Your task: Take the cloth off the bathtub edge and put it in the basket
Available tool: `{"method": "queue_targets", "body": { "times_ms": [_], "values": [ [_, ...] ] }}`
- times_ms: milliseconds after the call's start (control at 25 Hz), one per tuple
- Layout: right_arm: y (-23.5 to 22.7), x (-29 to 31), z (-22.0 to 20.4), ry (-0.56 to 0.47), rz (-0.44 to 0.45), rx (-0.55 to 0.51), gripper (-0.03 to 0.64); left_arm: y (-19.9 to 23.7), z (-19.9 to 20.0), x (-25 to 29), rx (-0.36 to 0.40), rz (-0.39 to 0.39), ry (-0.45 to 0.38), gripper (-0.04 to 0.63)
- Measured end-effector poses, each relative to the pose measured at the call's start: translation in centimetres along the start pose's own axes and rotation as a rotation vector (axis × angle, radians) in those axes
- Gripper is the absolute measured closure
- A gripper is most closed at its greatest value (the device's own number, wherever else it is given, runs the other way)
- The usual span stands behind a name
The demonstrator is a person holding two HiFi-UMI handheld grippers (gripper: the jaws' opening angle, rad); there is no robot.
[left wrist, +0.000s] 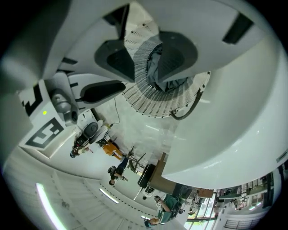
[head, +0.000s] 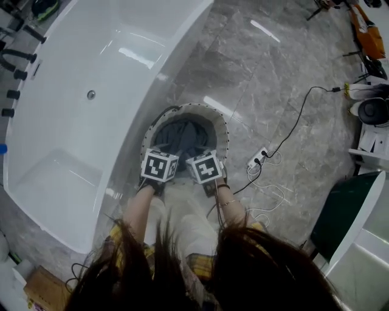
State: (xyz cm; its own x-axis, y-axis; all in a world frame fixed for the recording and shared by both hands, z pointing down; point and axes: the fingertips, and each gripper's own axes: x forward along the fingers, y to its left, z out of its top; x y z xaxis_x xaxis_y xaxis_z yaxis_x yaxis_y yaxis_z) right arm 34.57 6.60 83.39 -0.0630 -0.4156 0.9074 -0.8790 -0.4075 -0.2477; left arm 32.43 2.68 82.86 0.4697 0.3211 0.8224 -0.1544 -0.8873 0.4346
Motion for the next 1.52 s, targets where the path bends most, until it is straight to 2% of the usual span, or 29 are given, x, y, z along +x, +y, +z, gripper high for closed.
{"method": "queue_targets", "body": {
  "times_ms": [240,440,560,760,1040,1200,1280,1400,1520],
  "values": [
    [3.9,-4.3,4.0,-0.081,0.037,-0.075,0.483,0.0,2.6,-5.8,0.035,0.003,-0.073,0.449],
    [7.9,-8.8,8.2,-0.164,0.072,-0.144,0.486,0.7,4.4,-12.9,0.078,0.02,-0.159,0.449],
    [10.8,-12.0,10.8,-0.228,0.094,-0.174,0.491,0.8,4.9,-17.5,0.075,0.005,-0.216,0.449],
    [17.7,-18.2,17.0,-0.393,0.169,-0.293,0.525,2.1,7.0,-27.4,0.059,0.05,-0.398,0.449],
    [29.3,-27.7,21.6,-0.562,0.275,-0.398,0.54,0.6,7.3,-41.9,0.076,0.107,-0.637,0.493],
    [35.1,-31.9,23.6,-0.683,0.319,-0.449,0.566,0.7,6.7,-49.7,0.07,0.164,-0.797,0.508],
    [38.2,-33.8,24.7,-0.735,0.368,-0.476,0.577,0.7,6.3,-53.8,0.059,0.189,-0.875,0.515],
    [43.0,-35.6,25.2,-0.788,0.463,-0.509,0.586,0.7,4.3,-58.9,0.035,0.207,-0.965,0.529],
    [46.9,-36.7,25.2,-0.835,0.507,-0.559,0.594,0.9,1.7,-63.0,0.009,0.248,-1.042,0.542]
  ]
}}
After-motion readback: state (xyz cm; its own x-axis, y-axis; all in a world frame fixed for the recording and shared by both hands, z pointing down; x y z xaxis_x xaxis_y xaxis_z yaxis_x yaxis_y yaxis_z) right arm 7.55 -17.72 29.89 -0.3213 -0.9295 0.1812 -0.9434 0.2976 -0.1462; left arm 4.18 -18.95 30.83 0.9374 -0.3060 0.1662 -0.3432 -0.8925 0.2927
